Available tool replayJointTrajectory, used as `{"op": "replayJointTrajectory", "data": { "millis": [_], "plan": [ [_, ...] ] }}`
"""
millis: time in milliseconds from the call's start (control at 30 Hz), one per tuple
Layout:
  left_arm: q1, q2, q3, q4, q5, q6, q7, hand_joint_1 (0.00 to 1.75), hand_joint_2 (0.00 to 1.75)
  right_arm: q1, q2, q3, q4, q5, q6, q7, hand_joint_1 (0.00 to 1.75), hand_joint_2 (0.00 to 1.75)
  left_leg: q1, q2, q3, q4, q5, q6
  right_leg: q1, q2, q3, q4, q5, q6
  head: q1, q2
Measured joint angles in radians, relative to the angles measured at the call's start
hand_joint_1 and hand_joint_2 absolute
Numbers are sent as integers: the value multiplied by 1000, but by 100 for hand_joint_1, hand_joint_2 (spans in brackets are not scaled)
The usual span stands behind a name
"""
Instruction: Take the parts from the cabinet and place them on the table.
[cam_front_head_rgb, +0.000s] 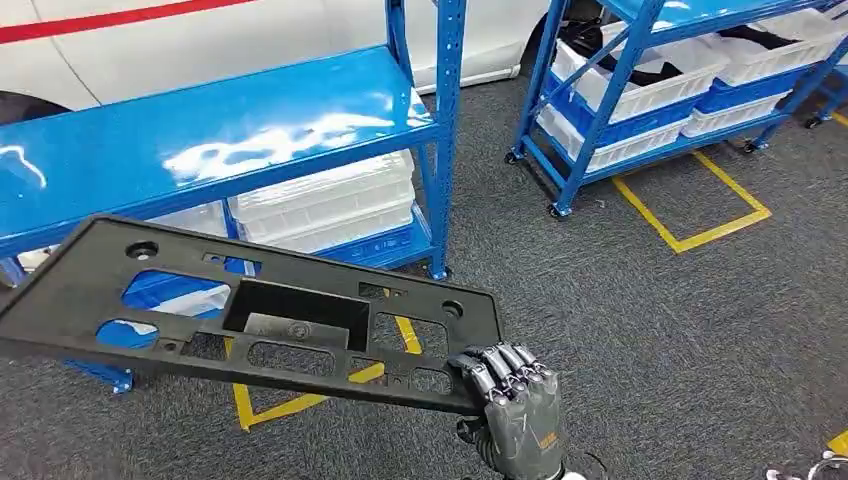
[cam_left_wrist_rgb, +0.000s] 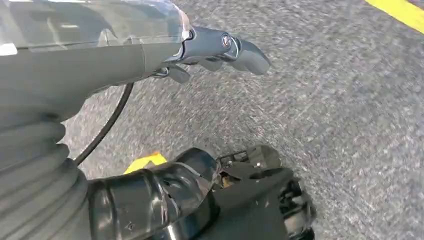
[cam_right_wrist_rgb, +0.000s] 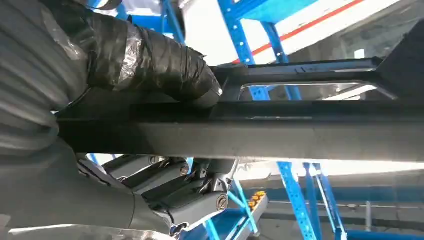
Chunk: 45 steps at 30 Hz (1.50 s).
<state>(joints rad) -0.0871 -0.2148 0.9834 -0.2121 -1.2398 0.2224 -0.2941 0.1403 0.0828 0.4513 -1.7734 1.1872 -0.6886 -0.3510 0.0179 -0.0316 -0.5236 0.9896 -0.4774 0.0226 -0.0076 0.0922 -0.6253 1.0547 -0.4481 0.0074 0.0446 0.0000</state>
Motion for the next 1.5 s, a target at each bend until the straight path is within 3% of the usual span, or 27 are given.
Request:
{"op": "replayJointTrajectory", "data": {
  "millis": [33, 67, 133, 167, 200, 267, 300, 333, 467, 567, 633, 667, 700, 767, 800, 833, 967, 1000, 1067, 1133, 1167, 1233, 1267, 1300, 1333, 1367, 1500],
  "plan": [
    [-1, 0, 0, 0, 0, 0, 0, 0, 175, 0, 0, -1, -2, 0, 0, 0, 175, 175, -1, 11, -1, -5, 3, 7, 4, -50, -18, 37, -33, 4, 5, 0],
    [1, 0, 1, 0, 1, 0, 0, 0, 175, -1, 1, -2, -3, 0, 0, -3, 175, 175, -3, 25, -2, -5, 3, 8, 2, -70, -50, 108, -78, 8, 4, 0],
    [4, 1, 3, 0, 2, 0, 0, 0, 175, 1, 2, -3, -3, 0, 0, -5, 175, 175, -5, 59, -6, -2, 2, 8, -4, -81, -115, 253, -141, 16, 4, 0],
    [4, 1, 5, 0, 2, 0, 0, 0, 175, 3, 2, -5, -3, 0, 0, -5, 175, 175, -5, 74, -7, -1, 2, 8, -7, -83, -126, 279, -142, 18, 3, 0],
    [4, 1, 5, 0, 2, 0, 0, 0, 175, 5, 2, -6, -3, 0, 0, -5, 175, 175, -5, 89, -8, -1, 1, 7, -10, -87, -109, 254, -118, 20, 5, 0],
    [2, 0, 5, 0, 2, 0, 0, 0, 175, 7, 2, -10, -3, 0, 0, -6, 175, 175, -4, 111, -5, 1, -3, 1, -13, -106, -22, 107, -48, 21, 4, 0],
    [2, 0, 5, 0, 2, 0, 0, 0, 175, 8, 3, -10, -6, 0, 0, -7, 175, 175, -5, 122, -2, 5, -7, -5, -12, -157, 39, 6, -20, 16, 4, 0],
    [3, 0, 5, 0, 2, 0, 0, 0, 175, 6, 3, -11, -7, 0, 0, -7, 175, 175, -13, 129, -4, 9, -11, -12, 1, -177, 45, -14, -36, 11, 5, 0],
    [-4, 0, 6, 0, 2, 1, 1, 0, 175, 12, 8, -14, -11, 0, 0, -8, 175, 175, -11, 164, 4, 9, -15, -35, 4, -129, 33, -17, -26, -21, 4, 0],
    [-3, 0, 6, 0, 1, 2, 1, 0, 175, 13, 11, -15, -13, 0, -1, -8, 175, 175, -4, 58, -44, 121, -102, -46, -3, -101, 32, -24, -17, -40, 3, 0],
    [1, 0, 7, 0, 1, 2, 2, 0, 175, 13, 11, -15, -12, 1, -1, -8, 175, 175, -4, 41, -123, 291, -174, -48, 2, -74, 30, -24, -15, -44, 3, 0],
    [3, 0, 7, 0, 1, 2, 2, 0, 175, 14, 11, -15, -12, 1, 0, -8, 175, 175, -4, 40, -142, 328, -176, -46, 4, -62, 30, -23, -15, -44, 3, 0],
    [5, 0, 8, 0, 1, 2, 3, 0, 175, 14, 11, -16, -12, 1, 0, -9, 175, 175, -4, 40, -139, 318, -153, -43, 5, -48, 31, -22, -15, -44, 3, 0],
    [4, 0, 8, 0, 1, 2, 4, 0, 175, 15, 13, -18, -12, 1, 0, -16, 175, 175, -6, 31, -79, 176, -59, -34, 6, -23, 34, -20, -15, -44, 3, 0],
    [3, 0, 9, 0, 1, 2, 4, 0, 175, 15, 15, -19, -13, 1, 0, -17, 175, 175, -6, 11, -40, 87, -15, -28, 6, -15, 36, -19, -16, -43, 3, 0],
    [5, 0, 10, 0, 1, 2, 4, 0, 175, 16, 16, -22, -12, 1, 0, -18, 175, 175, -7, -30, -20, 37, -13, -20, 6, -8, 34, -18, -16, -41, 3, 0],
    [-2, 0, 12, 0, -1, 2, 4, 0, 175, 21, 17, -27, -13, -2, -1, -21, 175, 175, -13, -11, -13, 16, -11, -12, 1, 21, 21, -20, -7, -16, 4, 0],
    [-1, 0, 13, 0, -2, 3, 5, 0, 175, 21, 17, -29, -13, -2, -1, -24, 175, 175, 1, 4, -8, 0, -1, 0, 4, 9, 19, -5, -16, -10, 2, 0],
    [-1, -1, 13, 0, -2, 3, 5, 0, 175, 21, 17, -30, -14, -5, -1, -26, 175, 175, -6, 22, -5, -5, 1, 12, 9, -66, -23, 81, -79, -2, 7, 0],
    [2, -1, 13, 0, -5, 3, 5, 0, 175, 22, 17, -30, -14, -5, -1, -28, 175, 175, -8, 44, -7, -3, -2, 14, 2, -79, -92, 226, -147, 5, 7, 0],
    [3, -1, 13, 0, -5, 3, 6, 0, 175, 22, 17, -30, -13, -5, -1, -28, 175, 175, -9, 56, -7, -2, -3, 14, -2, -80, -116, 277, -159, 9, 8, 0],
    [2, -1, 14, 0, -5, 3, 6, 0, 175, 23, 17, -31, -13, -7, -1, -28, 175, 175, -8, 77, -6, 0, -7, 9, -10, -86, -92, 235, -116, 15, 8, 0],
    [1, -2, 14, 0, -5, 3, 7, 0, 175, 23, 17, -31, -13, -8, -1, -28, 175, 175, -7, 87, -5, 3, -11, 6, -14, -98, -42, 144, -68, 16, 8, 0],
    [1, -2, 14, 0, -6, 3, 7, 0, 175, 23, 17, -31, -13, -11, -1, -28, 175, 175, -7, 95, -2, 7, -15, 1, -15, -120, 6, 57, -32, 17, 7, 0],
    [2, -2, 14, 0, -6, 3, 7, 0, 175, 22, 18, -32, -13, -13, -1, -29, 175, 175, -8, 101, -1, 12, -21, -6, -11, -166, 34, -1, -37, 15, 8, 0],
    [1, -2, 14, 0, -6, 3, 7, 0, 175, 24, 19, -32, -13, -15, -1, -30, 175, 175, -16, 108, -2, 20, -27, -15, 0, -161, 34, -8, -36, 4, 7, 0],
    [-3, -2, 15, 0, -7, 4, 10, 0, 175, 28, 23, -37, -14, -21, -1, -33, 175, 175, -13, 142, 6, 16, -35, -34, 0, -117, 31, -12, -31, -23, 6, 0]
  ]
}}
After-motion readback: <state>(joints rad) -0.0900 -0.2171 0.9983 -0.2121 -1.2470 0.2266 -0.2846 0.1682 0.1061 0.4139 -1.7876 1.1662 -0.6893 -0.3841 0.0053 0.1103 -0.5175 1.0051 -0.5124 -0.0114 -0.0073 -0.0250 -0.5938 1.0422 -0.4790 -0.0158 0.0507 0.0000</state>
